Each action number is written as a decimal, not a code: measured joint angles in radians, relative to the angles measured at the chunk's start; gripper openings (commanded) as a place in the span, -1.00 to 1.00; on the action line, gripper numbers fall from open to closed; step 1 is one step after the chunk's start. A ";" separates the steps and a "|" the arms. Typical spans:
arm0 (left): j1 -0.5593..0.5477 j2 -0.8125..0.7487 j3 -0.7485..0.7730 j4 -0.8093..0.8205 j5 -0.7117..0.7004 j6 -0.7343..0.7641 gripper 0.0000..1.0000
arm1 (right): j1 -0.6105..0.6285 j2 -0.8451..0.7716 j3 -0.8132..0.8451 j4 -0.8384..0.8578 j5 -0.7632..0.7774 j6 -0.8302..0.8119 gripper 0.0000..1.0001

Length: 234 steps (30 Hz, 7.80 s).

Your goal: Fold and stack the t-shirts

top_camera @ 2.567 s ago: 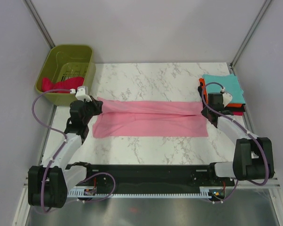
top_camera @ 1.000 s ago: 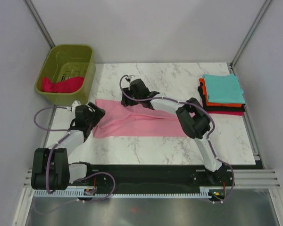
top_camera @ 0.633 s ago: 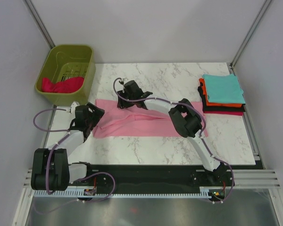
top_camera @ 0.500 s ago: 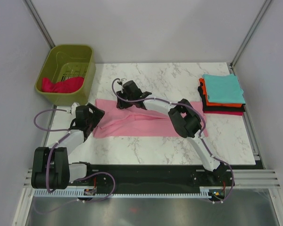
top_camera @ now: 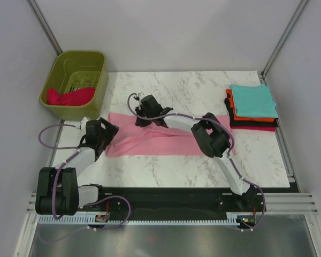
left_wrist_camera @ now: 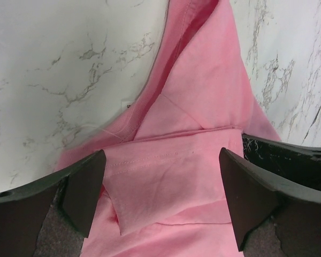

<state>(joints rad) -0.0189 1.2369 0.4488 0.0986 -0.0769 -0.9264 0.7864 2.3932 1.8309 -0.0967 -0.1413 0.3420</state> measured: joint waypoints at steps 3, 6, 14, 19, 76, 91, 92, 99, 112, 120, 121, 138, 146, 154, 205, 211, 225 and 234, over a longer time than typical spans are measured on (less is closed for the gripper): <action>0.000 0.000 0.001 0.000 0.000 0.000 0.87 | 0.001 -0.037 -0.061 0.024 0.000 -0.002 -0.88; 0.000 0.000 0.001 0.000 0.000 0.000 0.87 | 0.002 -0.090 -0.122 0.042 -0.002 -0.003 -0.85; 0.000 0.000 0.006 -0.001 0.000 0.000 0.87 | 0.008 -0.208 -0.231 0.117 -0.029 0.000 -0.85; 0.000 0.000 0.013 -0.002 0.000 0.000 0.87 | 0.018 -0.252 -0.302 0.153 -0.069 0.018 -0.85; -0.001 -0.024 0.027 -0.013 0.035 0.036 0.71 | 0.043 -0.328 -0.504 0.359 -0.200 0.062 0.42; 0.000 -0.025 0.027 -0.026 0.026 -0.005 0.77 | 0.171 -0.239 -0.438 0.307 -0.353 0.080 0.32; 0.000 -0.025 0.027 -0.026 0.026 -0.005 0.77 | 0.180 -0.248 -0.457 0.309 -0.359 0.081 0.32; 0.000 -0.025 0.027 -0.045 0.026 -0.005 0.77 | 0.227 -0.348 -0.665 0.335 -0.384 0.129 0.35; 0.000 -0.086 0.093 -0.310 -0.063 -0.075 0.77 | 0.177 -0.742 -0.734 0.132 0.151 0.077 0.34; -0.047 -0.215 0.080 -0.470 -0.076 -0.127 0.51 | -0.025 -0.787 -0.781 0.033 0.372 0.155 0.29; -0.057 -0.239 0.062 -0.474 -0.072 -0.137 0.49 | -0.039 -0.794 -0.791 0.024 0.388 0.164 0.27; -0.169 -0.241 -0.035 -0.512 -0.065 -0.248 0.29 | -0.142 -0.843 -0.873 -0.017 0.539 0.266 0.24; -0.168 0.029 0.073 -0.409 -0.078 -0.283 -0.84 | -0.142 -0.848 -0.890 -0.033 0.599 0.268 0.22; -0.159 0.281 0.282 -0.382 -0.076 -0.278 -0.96 | -0.143 -0.916 -0.938 -0.063 0.619 0.269 0.22; -0.134 1.284 1.666 -0.328 -0.047 -0.186 -0.96 | -0.206 -0.799 -1.063 -0.077 0.599 0.304 0.00; -0.134 1.290 1.665 -0.298 -0.035 -0.186 -0.96 | -0.211 -0.808 -1.085 -0.030 0.579 0.313 -0.78; -0.135 1.289 1.641 -0.217 0.009 -0.164 -0.96 | 0.156 -0.811 -1.107 0.061 0.370 0.431 -0.99; -0.158 1.317 1.631 -0.208 0.108 -0.141 -0.96 | 0.541 -0.570 -0.768 -0.006 0.279 0.489 0.15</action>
<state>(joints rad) -0.1772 2.5542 2.0800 -0.1089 0.0315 -1.0676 1.3270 1.8233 1.0630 -0.1032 0.1379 0.8310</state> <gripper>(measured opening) 0.044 0.432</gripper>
